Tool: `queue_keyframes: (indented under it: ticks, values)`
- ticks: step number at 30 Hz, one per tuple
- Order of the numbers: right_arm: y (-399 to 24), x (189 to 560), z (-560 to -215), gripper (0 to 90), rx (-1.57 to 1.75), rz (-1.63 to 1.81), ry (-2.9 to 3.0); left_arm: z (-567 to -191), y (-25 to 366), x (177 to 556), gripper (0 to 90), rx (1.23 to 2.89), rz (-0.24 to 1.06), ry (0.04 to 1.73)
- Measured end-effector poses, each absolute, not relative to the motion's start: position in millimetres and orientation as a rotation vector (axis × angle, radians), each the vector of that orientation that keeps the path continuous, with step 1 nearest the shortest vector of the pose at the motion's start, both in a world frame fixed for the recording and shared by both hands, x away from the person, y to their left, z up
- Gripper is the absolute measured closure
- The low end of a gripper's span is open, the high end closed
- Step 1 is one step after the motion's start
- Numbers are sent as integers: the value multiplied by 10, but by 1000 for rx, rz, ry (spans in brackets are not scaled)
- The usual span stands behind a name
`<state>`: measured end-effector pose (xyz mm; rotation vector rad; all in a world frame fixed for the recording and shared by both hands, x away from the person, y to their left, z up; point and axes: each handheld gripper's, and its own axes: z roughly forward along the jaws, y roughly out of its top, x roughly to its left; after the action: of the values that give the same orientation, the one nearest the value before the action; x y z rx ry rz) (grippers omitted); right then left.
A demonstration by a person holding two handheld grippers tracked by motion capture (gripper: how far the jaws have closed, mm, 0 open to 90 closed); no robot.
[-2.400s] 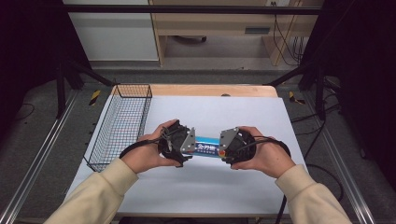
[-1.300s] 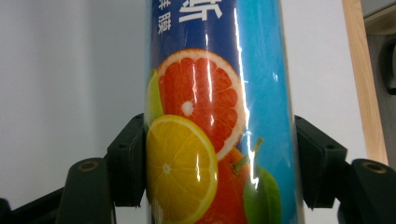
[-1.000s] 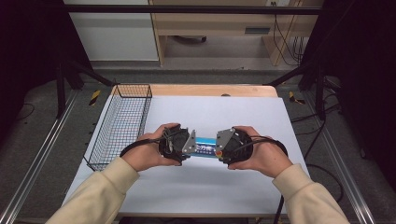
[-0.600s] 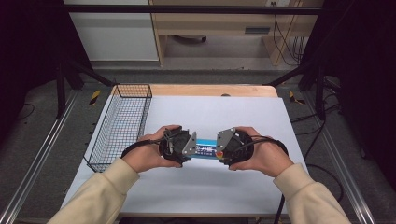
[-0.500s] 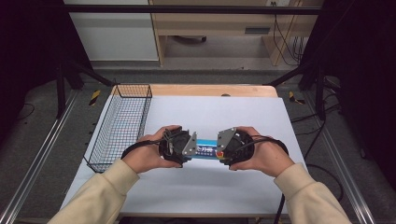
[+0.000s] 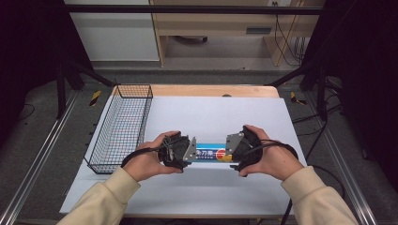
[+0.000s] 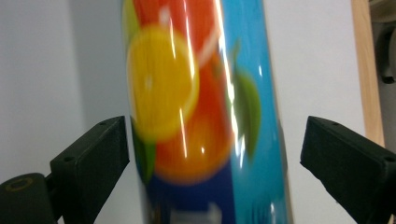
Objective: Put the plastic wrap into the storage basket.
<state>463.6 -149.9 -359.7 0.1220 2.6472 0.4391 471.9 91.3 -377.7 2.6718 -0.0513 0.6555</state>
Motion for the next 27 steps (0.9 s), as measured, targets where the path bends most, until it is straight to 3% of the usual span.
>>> queue_keyframes:
  ticks: [12, 15, 17, 19, 27]
  values:
    - [-2091, 4578, -3698, 88, 379, 497, 2546, -3714, 1183, 4720, 300, 2684, 699, 54]
    - [-2121, 4579, -3797, 148, 552, 534, 2462, -3680, 1240, 4740, 300, 2670, 722, 127]
    - [-2121, 4613, -3894, 98, 661, 583, 2410, -3643, 1271, 4770, 300, 2662, 735, 183]
    - [-2122, 4666, -3994, 148, 777, 618, 2372, -3606, 1294, 4804, 301, 2642, 743, 244]
    - [-2074, 4849, -4326, 128, 1117, 727, 2140, -3456, 1349, 4891, 303, 2582, 762, 377]
